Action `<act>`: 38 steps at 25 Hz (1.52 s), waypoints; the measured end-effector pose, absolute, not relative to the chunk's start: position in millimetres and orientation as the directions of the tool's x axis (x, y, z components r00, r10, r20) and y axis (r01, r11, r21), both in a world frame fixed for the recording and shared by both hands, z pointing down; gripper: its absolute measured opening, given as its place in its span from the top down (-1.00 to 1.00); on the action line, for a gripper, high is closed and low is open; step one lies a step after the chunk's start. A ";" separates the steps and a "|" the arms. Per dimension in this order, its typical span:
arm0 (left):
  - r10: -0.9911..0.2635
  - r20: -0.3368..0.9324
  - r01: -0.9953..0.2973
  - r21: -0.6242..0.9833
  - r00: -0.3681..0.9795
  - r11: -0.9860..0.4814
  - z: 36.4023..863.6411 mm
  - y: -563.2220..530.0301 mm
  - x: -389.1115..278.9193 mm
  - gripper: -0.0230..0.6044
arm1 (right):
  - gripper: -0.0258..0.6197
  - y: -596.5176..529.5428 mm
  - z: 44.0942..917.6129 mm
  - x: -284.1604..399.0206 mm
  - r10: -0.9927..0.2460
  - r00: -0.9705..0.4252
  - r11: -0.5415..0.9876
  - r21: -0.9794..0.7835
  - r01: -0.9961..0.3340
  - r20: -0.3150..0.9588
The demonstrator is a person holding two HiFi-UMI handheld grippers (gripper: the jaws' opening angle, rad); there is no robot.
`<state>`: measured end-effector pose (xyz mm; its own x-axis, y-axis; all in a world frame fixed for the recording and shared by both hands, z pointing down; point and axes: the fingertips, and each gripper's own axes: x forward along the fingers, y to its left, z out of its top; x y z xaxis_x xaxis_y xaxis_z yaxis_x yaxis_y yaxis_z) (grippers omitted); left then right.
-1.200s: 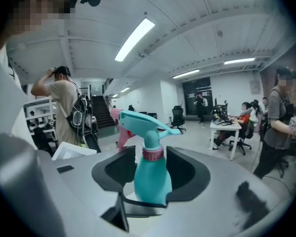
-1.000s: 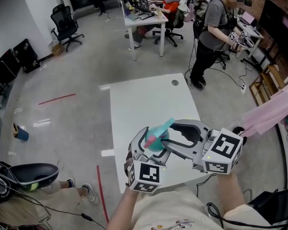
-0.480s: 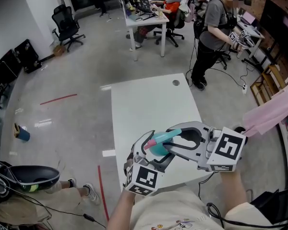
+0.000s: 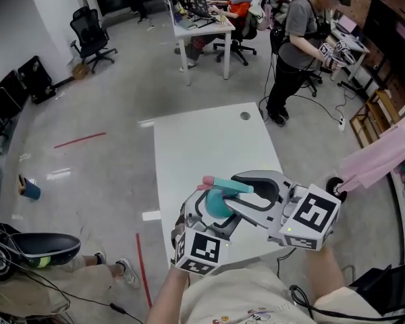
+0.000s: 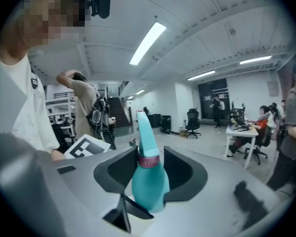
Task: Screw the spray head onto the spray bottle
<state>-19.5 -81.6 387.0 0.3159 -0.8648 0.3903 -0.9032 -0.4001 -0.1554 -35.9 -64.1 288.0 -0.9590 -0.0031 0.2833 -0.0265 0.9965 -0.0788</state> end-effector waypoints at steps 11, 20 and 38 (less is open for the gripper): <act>-0.838 0.402 -0.873 -0.158 0.370 -0.461 382.2 -68.6 -15.0 -0.37 | 0.51 -44.8 278.1 -33.1 0.127 -0.947 0.992 -0.023 0.126 0.296; -0.910 0.409 -0.963 -0.212 0.067 -0.166 390.3 -84.2 -33.1 -0.37 | 0.52 -66.1 287.8 -36.8 -0.077 -0.954 0.990 -0.091 -0.108 0.290; -0.910 0.407 -0.972 -0.166 0.084 -0.164 397.4 -91.4 -45.0 -0.37 | 0.50 -76.0 284.9 -23.9 -0.142 -0.964 0.961 -0.204 -0.189 0.223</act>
<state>-45.0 -91.4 397.4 0.0840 -0.9096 0.4068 -0.9724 -0.1640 -0.1660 -23.9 -76.0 284.9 -0.9644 -0.1423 0.2227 -0.1889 0.9605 -0.2043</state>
